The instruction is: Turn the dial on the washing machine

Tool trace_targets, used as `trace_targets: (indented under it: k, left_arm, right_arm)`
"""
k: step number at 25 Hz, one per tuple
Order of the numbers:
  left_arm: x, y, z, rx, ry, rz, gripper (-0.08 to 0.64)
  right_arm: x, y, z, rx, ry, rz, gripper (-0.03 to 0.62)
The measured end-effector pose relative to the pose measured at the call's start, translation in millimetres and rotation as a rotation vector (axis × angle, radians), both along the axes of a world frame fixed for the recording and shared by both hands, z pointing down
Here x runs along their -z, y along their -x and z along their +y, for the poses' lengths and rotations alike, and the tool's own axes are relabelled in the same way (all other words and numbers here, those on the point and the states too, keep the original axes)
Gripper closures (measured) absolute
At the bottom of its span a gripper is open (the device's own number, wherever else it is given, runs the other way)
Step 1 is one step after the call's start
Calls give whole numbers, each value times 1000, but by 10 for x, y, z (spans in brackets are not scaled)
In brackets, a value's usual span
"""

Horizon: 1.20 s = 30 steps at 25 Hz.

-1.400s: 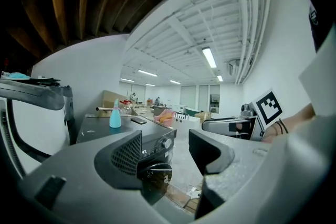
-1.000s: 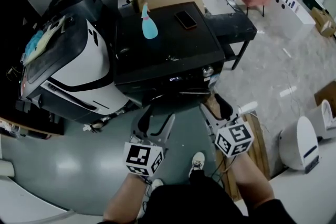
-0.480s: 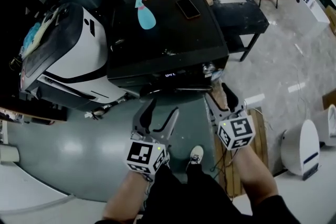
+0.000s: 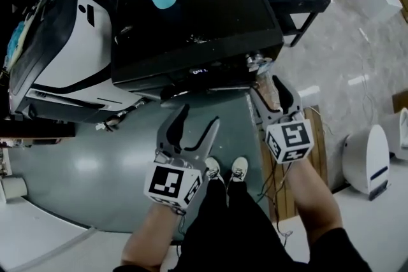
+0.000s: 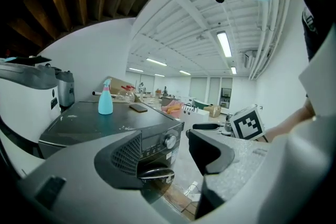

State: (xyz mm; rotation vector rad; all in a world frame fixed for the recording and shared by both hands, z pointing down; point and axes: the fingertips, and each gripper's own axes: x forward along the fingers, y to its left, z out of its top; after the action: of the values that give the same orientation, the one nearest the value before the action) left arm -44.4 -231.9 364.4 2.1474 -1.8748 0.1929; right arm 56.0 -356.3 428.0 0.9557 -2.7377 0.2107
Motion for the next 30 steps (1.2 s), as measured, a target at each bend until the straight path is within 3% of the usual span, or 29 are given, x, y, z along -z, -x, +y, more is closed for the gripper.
trace_targets:
  k: [8,13,30]
  left_arm:
    - [-559,201,-194,-5,13,57,298]
    - [-839,280,-240,8,37,86,298]
    - [-1242,315,-360,14,67,106,296]
  right_arm:
    - [-593,217,-308,-20,-6,58,334]
    - [-841,282,-520,-26,-60,123,319]
    - [-1261,376,-887,-6,-193,275,304]
